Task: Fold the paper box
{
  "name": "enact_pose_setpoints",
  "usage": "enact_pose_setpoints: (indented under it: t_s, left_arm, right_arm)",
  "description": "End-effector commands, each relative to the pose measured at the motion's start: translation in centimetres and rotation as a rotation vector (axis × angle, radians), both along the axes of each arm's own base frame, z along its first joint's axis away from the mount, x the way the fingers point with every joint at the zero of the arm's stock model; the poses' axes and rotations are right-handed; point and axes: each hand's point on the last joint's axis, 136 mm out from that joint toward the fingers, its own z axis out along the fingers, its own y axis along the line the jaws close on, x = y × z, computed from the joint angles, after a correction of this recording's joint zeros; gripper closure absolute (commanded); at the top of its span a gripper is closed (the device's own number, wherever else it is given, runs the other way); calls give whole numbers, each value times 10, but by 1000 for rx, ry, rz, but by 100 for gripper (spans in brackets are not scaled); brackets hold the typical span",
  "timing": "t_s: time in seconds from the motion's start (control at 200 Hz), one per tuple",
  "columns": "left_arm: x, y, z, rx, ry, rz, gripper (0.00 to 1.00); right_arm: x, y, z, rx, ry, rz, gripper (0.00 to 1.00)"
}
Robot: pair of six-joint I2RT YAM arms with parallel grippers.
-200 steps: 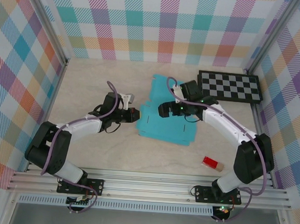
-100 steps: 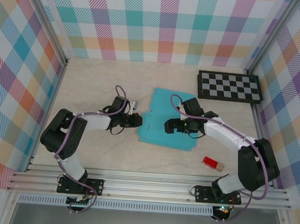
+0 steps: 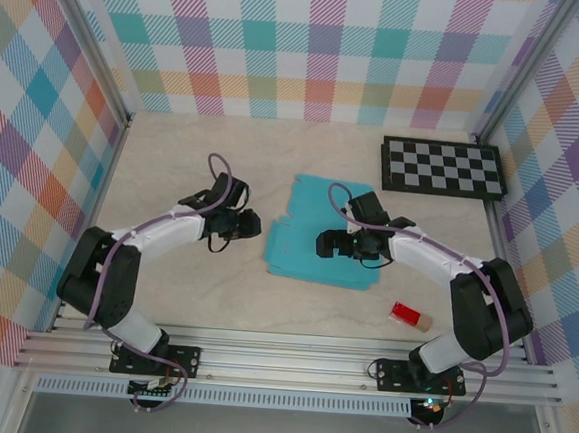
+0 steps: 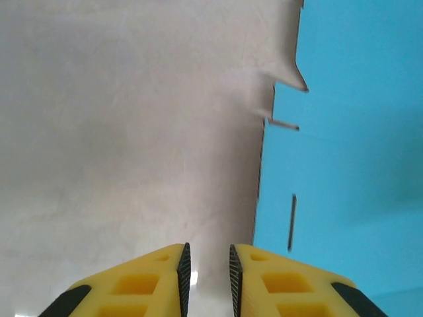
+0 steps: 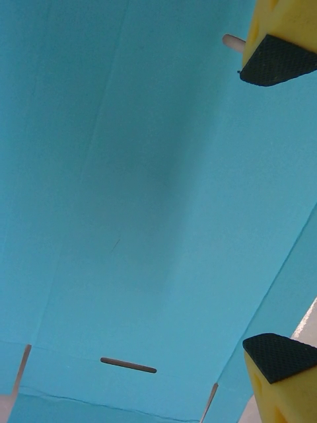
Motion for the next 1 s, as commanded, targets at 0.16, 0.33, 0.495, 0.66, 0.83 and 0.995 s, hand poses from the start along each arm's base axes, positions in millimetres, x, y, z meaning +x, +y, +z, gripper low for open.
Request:
enact_pose_setpoints:
  t_s: [0.16,0.33,0.495,0.66,0.83,0.995]
  left_arm:
    - [-76,-11,-2,-104,97,31,62]
    - [-88,-18,-18,-119,117,29,59]
    - [-86,-45,-22,-183,91,-16,58]
    - [-76,-49,-36,-151,77,-10,55]
    - [-71,-54,-53,-133,107,-9,55]
    - [-63,-60,-55,-153,95,5,55]
  right_arm:
    - [-15,6,-29,38,96,-32,0]
    - [-20,8,-37,41,119,-30,0]
    - [-21,8,-38,42,119,-32,0]
    - [-22,7,-40,42,120,-36,0]
    - [-26,6,-41,40,124,-24,0]
    - [-28,5,-41,37,122,-16,0]
